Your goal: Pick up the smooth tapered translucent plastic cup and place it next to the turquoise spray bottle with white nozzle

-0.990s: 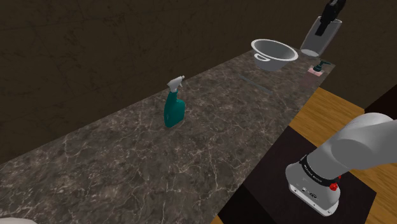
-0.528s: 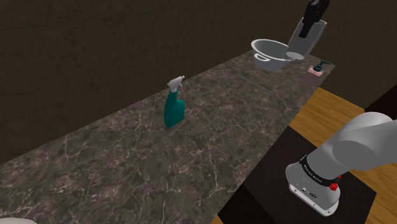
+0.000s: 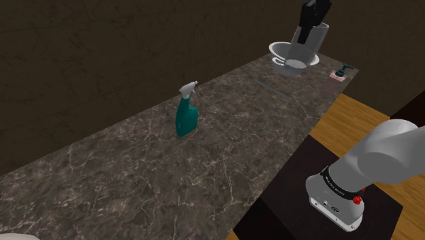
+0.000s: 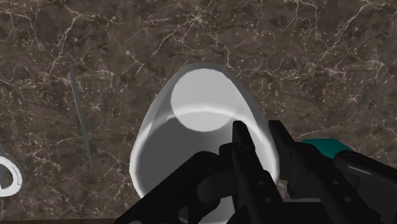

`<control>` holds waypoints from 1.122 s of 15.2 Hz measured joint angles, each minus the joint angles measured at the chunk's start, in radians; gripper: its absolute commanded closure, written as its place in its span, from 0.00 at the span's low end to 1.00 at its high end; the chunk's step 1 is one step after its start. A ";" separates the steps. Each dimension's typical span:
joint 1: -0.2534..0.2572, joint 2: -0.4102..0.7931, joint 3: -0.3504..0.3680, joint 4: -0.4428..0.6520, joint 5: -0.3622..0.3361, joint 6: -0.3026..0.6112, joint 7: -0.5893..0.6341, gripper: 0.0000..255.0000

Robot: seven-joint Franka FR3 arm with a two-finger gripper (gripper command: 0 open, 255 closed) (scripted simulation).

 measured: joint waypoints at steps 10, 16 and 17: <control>0.056 0.196 0.194 0.190 0.054 0.024 0.258 1.00; 0.102 0.354 0.310 0.343 0.031 0.036 0.425 1.00; 0.112 0.382 0.328 0.366 0.023 0.039 0.453 1.00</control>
